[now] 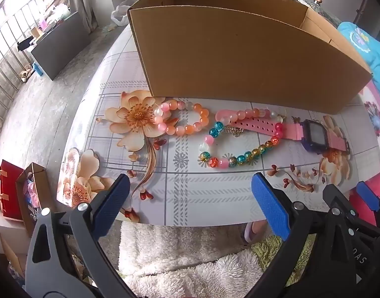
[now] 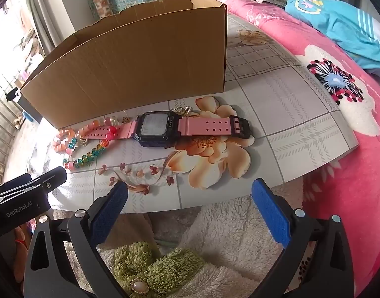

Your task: Organize jewelry

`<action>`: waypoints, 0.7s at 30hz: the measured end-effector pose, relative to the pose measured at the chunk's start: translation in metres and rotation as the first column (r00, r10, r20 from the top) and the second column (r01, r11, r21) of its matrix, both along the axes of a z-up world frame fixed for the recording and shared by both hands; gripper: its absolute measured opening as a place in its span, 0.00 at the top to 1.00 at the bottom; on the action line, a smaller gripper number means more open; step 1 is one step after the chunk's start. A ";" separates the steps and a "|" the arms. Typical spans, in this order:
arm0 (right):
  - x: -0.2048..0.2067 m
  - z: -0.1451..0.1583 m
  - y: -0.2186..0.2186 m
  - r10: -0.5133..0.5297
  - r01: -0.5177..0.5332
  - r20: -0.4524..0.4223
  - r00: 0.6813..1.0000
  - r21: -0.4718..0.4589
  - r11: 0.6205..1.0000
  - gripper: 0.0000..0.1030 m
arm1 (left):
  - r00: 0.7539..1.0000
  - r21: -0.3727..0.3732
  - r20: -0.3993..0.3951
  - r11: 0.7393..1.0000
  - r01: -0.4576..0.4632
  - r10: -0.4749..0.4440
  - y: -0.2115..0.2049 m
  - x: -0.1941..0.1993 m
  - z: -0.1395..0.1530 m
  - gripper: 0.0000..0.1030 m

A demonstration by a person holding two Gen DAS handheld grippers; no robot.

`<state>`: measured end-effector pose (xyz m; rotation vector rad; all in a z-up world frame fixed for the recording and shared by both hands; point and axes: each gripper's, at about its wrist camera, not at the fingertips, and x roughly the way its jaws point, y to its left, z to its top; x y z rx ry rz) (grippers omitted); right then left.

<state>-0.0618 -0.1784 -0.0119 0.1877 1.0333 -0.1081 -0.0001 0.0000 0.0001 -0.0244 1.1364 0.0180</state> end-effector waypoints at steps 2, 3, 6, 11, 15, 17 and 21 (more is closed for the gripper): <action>0.000 0.000 0.000 -0.001 0.001 -0.001 1.000 0.002 1.000 0.05 | 1.000 0.003 -0.001 1.000 0.000 0.000 0.000 0.000 0.000 0.08; 0.000 0.000 0.000 0.000 0.000 -0.002 1.000 0.003 1.000 0.05 | 1.000 0.005 0.000 1.000 -0.002 0.002 0.000 0.000 0.001 0.08; -0.001 0.008 -0.005 0.001 -0.001 -0.004 1.000 0.009 1.000 0.05 | 1.000 0.008 0.000 1.000 -0.008 0.008 0.001 -0.001 0.002 0.08; -0.003 0.006 -0.009 0.003 -0.003 -0.002 1.000 0.003 1.000 0.05 | 1.000 0.007 -0.005 1.000 -0.002 0.002 -0.005 0.000 -0.006 0.08; 0.000 0.004 -0.005 -0.001 0.001 -0.002 1.000 -0.001 1.000 0.05 | 1.000 -0.001 -0.005 1.000 -0.001 0.001 -0.003 0.000 -0.004 0.08; 0.000 0.005 -0.003 0.000 0.000 -0.002 1.000 -0.001 1.000 0.05 | 1.000 -0.002 -0.006 1.000 -0.001 0.001 -0.003 0.000 -0.004 0.08; 0.001 0.006 -0.002 0.001 -0.001 -0.003 1.000 -0.002 1.000 0.05 | 1.000 -0.002 -0.007 1.000 0.001 -0.001 -0.003 0.000 -0.004 0.08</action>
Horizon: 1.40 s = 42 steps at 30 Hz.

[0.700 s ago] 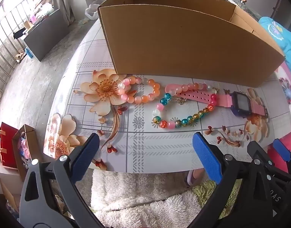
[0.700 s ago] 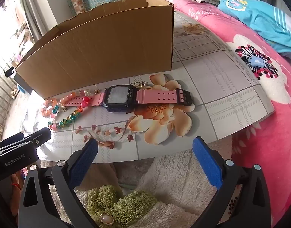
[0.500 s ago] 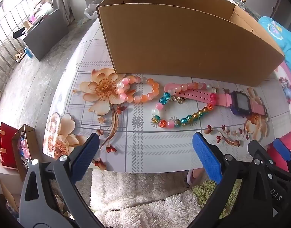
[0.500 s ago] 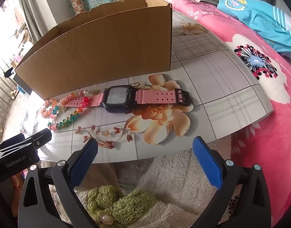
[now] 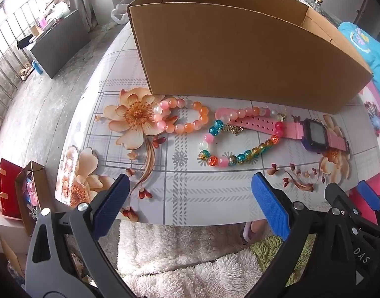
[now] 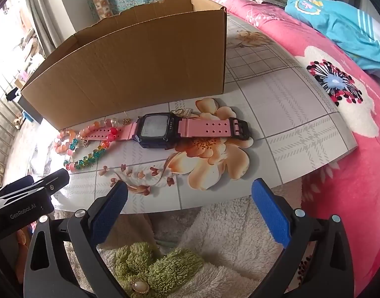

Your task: Organize jewelry

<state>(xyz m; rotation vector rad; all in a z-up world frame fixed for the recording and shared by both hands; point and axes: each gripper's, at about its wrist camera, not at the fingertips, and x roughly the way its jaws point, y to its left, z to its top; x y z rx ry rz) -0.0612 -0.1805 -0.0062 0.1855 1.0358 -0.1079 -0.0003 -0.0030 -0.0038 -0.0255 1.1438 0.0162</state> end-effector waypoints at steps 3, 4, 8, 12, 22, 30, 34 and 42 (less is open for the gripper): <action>0.000 0.000 0.000 0.000 0.000 0.000 1.000 0.000 1.000 0.05 | 1.000 -0.001 0.000 1.000 -0.001 0.001 0.001 0.000 0.000 0.08; 0.000 0.000 0.000 0.001 -0.001 0.001 1.000 -0.001 1.000 0.05 | 1.000 -0.001 0.000 1.000 -0.001 0.001 0.001 0.000 0.001 0.08; 0.000 0.000 0.001 0.001 -0.001 0.001 1.000 -0.001 1.000 0.05 | 1.000 -0.002 -0.001 1.000 0.000 0.000 0.001 0.000 0.001 0.08; 0.000 0.001 0.001 0.000 0.000 0.003 1.000 -0.001 1.000 0.05 | 1.000 -0.001 0.000 1.000 0.001 -0.001 0.001 0.000 0.000 0.08; 0.001 0.001 0.001 0.003 -0.003 0.004 1.000 0.005 1.000 0.05 | 1.000 0.000 0.002 1.000 -0.002 0.002 0.006 0.000 -0.002 0.08; 0.000 0.001 0.001 0.005 -0.005 0.002 1.000 0.008 1.000 0.05 | 1.000 0.002 0.002 1.000 -0.003 0.003 0.006 0.000 -0.002 0.08; 0.000 0.001 0.001 0.005 -0.005 0.003 1.000 0.009 1.000 0.05 | 1.000 0.002 0.002 1.000 -0.003 0.003 0.006 0.000 -0.002 0.08; 0.001 0.001 0.002 0.006 -0.006 0.005 1.000 0.009 1.000 0.05 | 1.000 0.002 0.002 1.000 -0.003 0.003 0.006 0.000 -0.002 0.08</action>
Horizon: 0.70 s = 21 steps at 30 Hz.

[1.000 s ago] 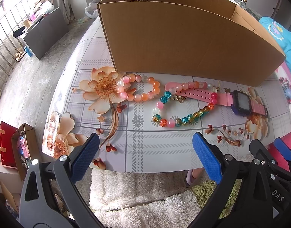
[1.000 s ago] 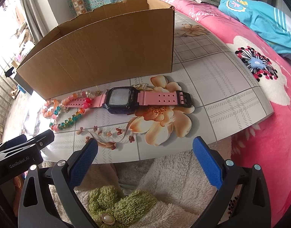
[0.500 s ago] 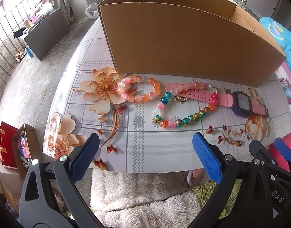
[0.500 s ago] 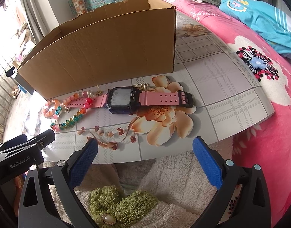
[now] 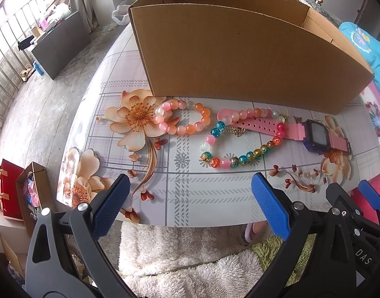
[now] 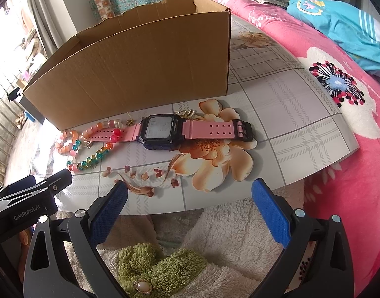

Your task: Organize jewelry

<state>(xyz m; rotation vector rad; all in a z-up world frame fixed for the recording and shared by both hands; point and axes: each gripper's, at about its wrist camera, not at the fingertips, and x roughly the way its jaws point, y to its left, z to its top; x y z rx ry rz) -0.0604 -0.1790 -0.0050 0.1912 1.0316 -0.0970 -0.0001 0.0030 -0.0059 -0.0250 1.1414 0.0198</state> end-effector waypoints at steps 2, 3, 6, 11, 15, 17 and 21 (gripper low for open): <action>0.000 0.000 0.000 -0.001 0.001 0.000 1.000 0.000 1.000 0.05 | 1.000 0.000 -0.002 1.000 0.000 0.000 0.000 0.000 -0.001 0.08; 0.000 0.000 0.000 -0.001 0.001 -0.001 1.000 0.000 1.000 0.05 | 1.000 0.000 -0.002 1.000 0.000 0.000 0.001 0.001 -0.001 0.08; 0.000 0.000 0.000 -0.002 0.002 -0.002 1.000 -0.001 1.000 0.05 | 1.000 -0.001 -0.003 1.000 0.000 0.000 0.002 0.002 -0.001 0.08; 0.000 0.000 -0.001 -0.004 0.004 -0.002 1.000 0.000 1.000 0.05 | 1.000 -0.001 -0.008 1.000 -0.001 0.001 0.004 0.005 -0.002 0.08; 0.000 -0.001 -0.001 -0.011 0.011 -0.001 1.000 -0.001 1.000 0.05 | 1.000 0.001 -0.012 1.000 0.001 -0.001 0.005 0.006 -0.005 0.08; 0.000 -0.001 -0.002 -0.014 0.014 -0.001 1.000 -0.001 1.000 0.05 | 1.000 0.002 -0.013 1.000 0.001 -0.001 0.004 0.005 -0.008 0.08; -0.001 -0.002 -0.002 -0.022 0.022 -0.002 1.000 -0.004 1.000 0.05 | 1.000 0.003 -0.020 1.000 0.001 -0.001 0.007 0.007 -0.014 0.08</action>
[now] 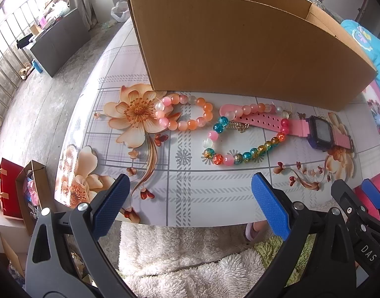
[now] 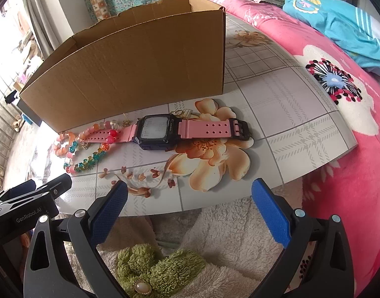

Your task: Organize jewelry

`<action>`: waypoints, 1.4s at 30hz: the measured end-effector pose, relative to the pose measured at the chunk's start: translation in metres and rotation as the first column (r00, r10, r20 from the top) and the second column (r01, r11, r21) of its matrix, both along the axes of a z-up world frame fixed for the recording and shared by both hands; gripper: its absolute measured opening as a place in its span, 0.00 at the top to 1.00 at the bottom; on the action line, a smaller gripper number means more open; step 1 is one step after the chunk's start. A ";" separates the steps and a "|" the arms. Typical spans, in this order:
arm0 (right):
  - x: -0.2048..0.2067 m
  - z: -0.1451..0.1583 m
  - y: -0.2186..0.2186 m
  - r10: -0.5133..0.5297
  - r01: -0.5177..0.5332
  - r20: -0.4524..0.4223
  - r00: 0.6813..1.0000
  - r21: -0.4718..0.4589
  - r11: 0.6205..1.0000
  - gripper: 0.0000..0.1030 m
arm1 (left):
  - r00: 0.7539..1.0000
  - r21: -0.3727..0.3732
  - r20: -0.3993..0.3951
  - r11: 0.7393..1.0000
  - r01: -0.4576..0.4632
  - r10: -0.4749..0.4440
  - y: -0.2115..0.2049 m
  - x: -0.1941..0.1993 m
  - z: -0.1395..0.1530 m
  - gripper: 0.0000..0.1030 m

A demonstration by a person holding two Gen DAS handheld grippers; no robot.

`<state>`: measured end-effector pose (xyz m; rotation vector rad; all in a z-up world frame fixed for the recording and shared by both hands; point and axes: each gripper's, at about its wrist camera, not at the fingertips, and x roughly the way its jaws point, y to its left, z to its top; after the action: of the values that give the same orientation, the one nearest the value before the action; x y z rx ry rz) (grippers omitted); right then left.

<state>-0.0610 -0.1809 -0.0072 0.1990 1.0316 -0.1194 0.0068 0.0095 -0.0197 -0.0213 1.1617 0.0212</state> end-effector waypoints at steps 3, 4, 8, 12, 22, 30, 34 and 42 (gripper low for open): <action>0.001 -0.001 0.000 -0.009 0.009 -0.001 1.000 -0.011 1.000 0.05 | 1.000 0.002 0.000 1.000 0.003 -0.003 0.000 0.001 -0.003 0.08; 0.001 -0.001 -0.001 -0.011 0.011 -0.001 1.000 -0.017 1.000 0.05 | 1.000 0.003 0.003 1.000 0.005 -0.005 0.001 0.001 -0.003 0.08; 0.002 0.002 0.000 -0.012 0.014 0.026 1.000 -0.050 0.999 0.05 | 0.999 -0.004 0.040 1.000 0.012 -0.012 0.006 0.003 0.001 0.08; 0.001 0.010 0.001 0.011 -0.005 0.092 0.996 -0.068 0.998 0.05 | 0.997 -0.014 0.081 1.000 0.007 -0.006 0.021 0.006 0.003 0.08; 0.012 0.024 0.014 0.144 -0.153 0.199 0.969 0.031 0.988 0.05 | 0.965 -0.321 0.226 0.925 0.205 -0.136 0.051 0.012 -0.004 0.08; 0.036 0.021 0.035 0.215 -0.238 0.172 0.961 0.128 0.963 0.31 | 0.946 -0.353 0.280 0.898 0.261 -0.165 0.062 0.015 -0.002 0.08; 0.045 0.013 0.043 0.234 -0.254 0.135 0.963 0.152 0.955 0.40 | 0.922 -0.294 0.324 0.904 0.310 -0.210 0.058 0.007 0.003 0.08; 0.054 0.005 0.054 0.259 -0.269 0.088 0.962 0.144 0.952 0.54 | 0.896 -0.252 0.312 0.881 0.400 -0.318 0.042 0.006 -0.005 0.49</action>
<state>-0.0070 -0.1273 -0.0020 0.2023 0.9904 0.2102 0.0132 0.0513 -0.0244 -0.0823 0.8779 -0.4881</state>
